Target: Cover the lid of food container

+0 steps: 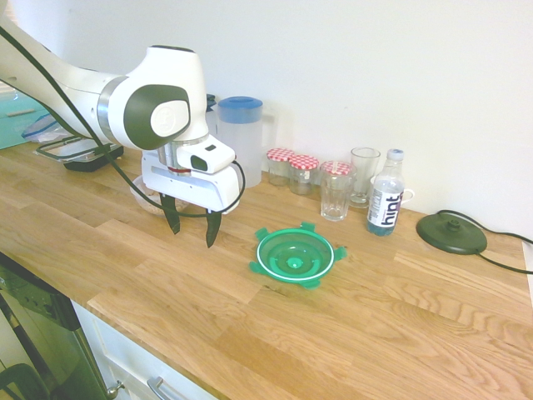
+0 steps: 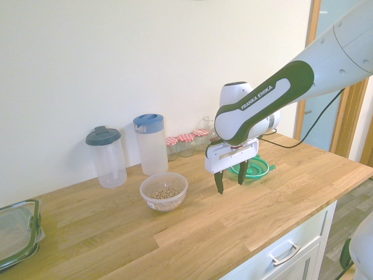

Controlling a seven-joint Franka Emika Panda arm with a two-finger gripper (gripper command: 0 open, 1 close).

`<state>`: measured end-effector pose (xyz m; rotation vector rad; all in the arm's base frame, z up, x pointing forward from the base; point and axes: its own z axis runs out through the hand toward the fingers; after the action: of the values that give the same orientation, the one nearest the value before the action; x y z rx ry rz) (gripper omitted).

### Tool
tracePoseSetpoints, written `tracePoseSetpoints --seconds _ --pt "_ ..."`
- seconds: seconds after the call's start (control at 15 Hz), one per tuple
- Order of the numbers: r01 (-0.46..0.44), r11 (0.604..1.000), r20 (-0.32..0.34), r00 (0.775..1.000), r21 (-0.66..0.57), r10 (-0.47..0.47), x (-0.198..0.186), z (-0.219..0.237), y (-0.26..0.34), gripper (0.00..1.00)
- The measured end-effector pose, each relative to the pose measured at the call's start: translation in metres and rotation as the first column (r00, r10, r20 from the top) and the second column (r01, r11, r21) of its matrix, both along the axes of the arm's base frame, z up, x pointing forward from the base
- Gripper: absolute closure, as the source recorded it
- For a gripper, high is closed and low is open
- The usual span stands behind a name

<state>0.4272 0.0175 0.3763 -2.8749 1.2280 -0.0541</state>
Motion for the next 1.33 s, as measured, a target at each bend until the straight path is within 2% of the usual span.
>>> tracePoseSetpoints --seconds 0.2,0.33,0.6,0.73,1.07,1.33 --pt "0.014 1.000 0.003 1.000 0.010 -0.014 0.002 0.003 0.000 0.00" --pt "0.008 0.997 0.005 1.000 0.072 -0.009 0.010 0.019 -0.010 0.00" --pt "-0.040 0.970 0.005 0.999 0.240 0.040 0.017 0.056 -0.083 0.00" --pt "-0.021 0.955 -0.001 1.000 0.295 0.022 0.019 0.061 -0.126 0.00" --pt "0.072 0.902 -0.029 0.997 0.426 -0.066 0.036 0.040 -0.230 0.00" --pt "0.127 0.871 -0.048 0.992 0.475 -0.118 0.052 0.014 -0.294 0.00"
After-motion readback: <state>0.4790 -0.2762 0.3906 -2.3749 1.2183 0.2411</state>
